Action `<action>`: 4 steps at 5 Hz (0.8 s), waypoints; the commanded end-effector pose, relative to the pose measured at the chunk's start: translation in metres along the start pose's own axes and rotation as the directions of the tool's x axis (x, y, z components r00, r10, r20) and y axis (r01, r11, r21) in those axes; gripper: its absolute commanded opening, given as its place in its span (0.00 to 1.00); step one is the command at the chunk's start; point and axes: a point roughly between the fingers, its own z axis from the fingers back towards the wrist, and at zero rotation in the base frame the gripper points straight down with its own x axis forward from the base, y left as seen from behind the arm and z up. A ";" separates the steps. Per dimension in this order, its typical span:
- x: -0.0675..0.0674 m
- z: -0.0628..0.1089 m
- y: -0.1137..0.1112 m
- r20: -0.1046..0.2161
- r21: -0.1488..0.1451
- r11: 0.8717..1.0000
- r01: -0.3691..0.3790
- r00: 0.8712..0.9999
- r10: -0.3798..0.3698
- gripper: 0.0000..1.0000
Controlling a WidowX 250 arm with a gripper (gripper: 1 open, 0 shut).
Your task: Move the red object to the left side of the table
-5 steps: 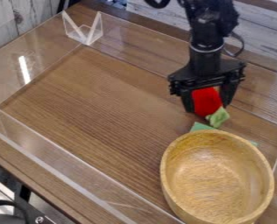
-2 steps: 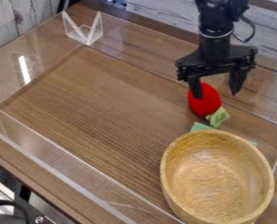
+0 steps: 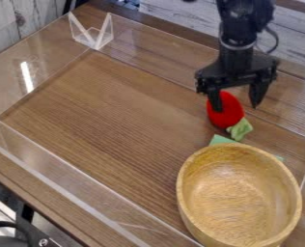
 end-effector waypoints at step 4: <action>0.004 0.002 -0.012 0.033 -0.049 0.999 0.004 0.999 -0.002 0.00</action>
